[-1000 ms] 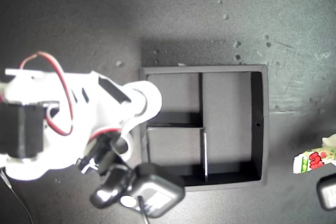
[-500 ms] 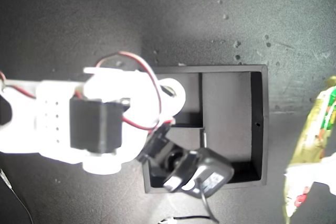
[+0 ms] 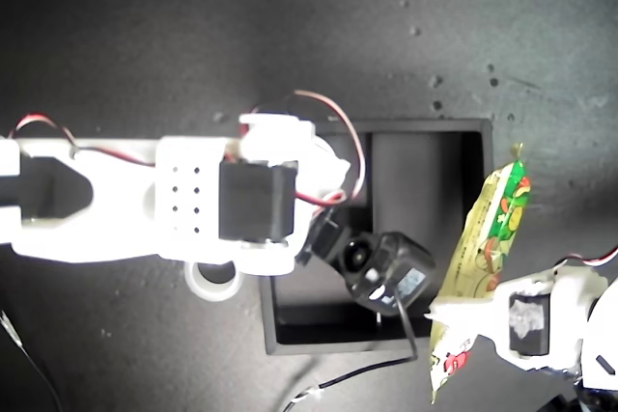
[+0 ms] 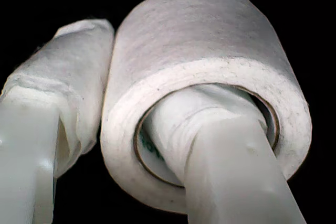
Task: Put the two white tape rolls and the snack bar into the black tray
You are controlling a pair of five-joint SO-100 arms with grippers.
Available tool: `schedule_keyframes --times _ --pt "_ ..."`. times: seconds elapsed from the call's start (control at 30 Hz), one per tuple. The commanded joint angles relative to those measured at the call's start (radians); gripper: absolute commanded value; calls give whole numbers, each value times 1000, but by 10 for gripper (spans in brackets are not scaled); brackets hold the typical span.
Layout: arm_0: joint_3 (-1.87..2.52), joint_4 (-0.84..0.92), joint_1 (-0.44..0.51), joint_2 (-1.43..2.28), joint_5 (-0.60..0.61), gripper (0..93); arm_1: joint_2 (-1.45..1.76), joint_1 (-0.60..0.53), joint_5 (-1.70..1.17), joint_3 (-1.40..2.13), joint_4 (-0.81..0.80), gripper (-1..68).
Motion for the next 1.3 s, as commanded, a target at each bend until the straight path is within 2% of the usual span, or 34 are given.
schedule_keyframes --times 0.0,0.37,0.67,1.27 --pt "-71 18 -20 -3 5 1 5 18 18 28 -52 -3" --pt "-74 20 -6 28 -3 1 -3 28 44 114 -101 -3" --pt "-69 20 109 175 -51 1 -37 37 48 107 -101 -3" --pt "-284 20 267 -100 -195 1 -132 83 44 12 -92 -3"
